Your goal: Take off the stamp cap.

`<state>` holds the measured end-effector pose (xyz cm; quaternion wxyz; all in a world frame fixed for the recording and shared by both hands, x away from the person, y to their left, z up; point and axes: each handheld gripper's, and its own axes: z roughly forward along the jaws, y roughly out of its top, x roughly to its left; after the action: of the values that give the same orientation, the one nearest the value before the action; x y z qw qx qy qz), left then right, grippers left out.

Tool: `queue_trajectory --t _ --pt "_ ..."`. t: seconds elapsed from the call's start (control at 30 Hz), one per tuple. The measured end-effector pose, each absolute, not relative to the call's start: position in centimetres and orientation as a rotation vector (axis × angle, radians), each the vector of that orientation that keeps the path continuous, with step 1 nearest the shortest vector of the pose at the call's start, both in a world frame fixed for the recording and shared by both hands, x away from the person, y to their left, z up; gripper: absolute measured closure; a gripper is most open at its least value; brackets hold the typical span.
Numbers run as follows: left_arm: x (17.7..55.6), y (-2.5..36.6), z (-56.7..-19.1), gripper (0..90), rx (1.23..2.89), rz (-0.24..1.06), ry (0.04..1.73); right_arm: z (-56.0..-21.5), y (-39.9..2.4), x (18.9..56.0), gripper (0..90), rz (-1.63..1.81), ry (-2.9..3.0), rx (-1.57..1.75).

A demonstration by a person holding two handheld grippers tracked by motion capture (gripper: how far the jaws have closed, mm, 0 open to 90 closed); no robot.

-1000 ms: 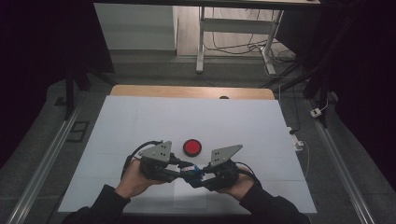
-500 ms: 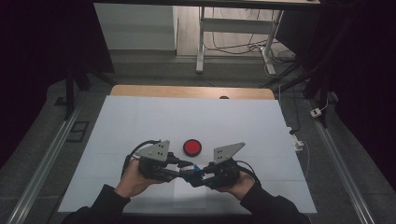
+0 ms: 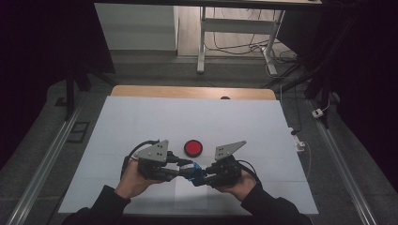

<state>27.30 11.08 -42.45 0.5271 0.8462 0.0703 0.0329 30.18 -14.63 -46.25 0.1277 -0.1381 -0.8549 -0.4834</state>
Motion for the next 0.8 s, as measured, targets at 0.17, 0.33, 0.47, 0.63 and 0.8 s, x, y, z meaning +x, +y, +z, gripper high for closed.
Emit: queue_trajectory --t 0.17,0.33,0.47,0.63,0.8 --pt "27.3 10.9 -42.6 70.5 2.035 0.081 0.191 -46.1 -14.7 30.0 68.9 -1.406 -2.550 -0.418" --pt "27.3 10.9 -42.6 70.5 2.048 0.101 0.227 -46.0 -14.8 29.7 68.8 -1.411 -2.598 -0.405" --pt "27.4 10.9 -42.6 70.5 2.055 0.101 0.266 -45.8 -15.0 29.5 68.7 -1.407 -2.642 -0.392" --pt "27.2 10.9 -42.7 70.3 2.060 0.109 0.284 -45.6 -15.3 28.9 68.7 -1.404 -2.729 -0.371" --pt "27.2 10.7 -42.8 70.4 2.083 0.117 0.317 -45.6 -15.4 28.5 68.7 -1.414 -2.785 -0.376"
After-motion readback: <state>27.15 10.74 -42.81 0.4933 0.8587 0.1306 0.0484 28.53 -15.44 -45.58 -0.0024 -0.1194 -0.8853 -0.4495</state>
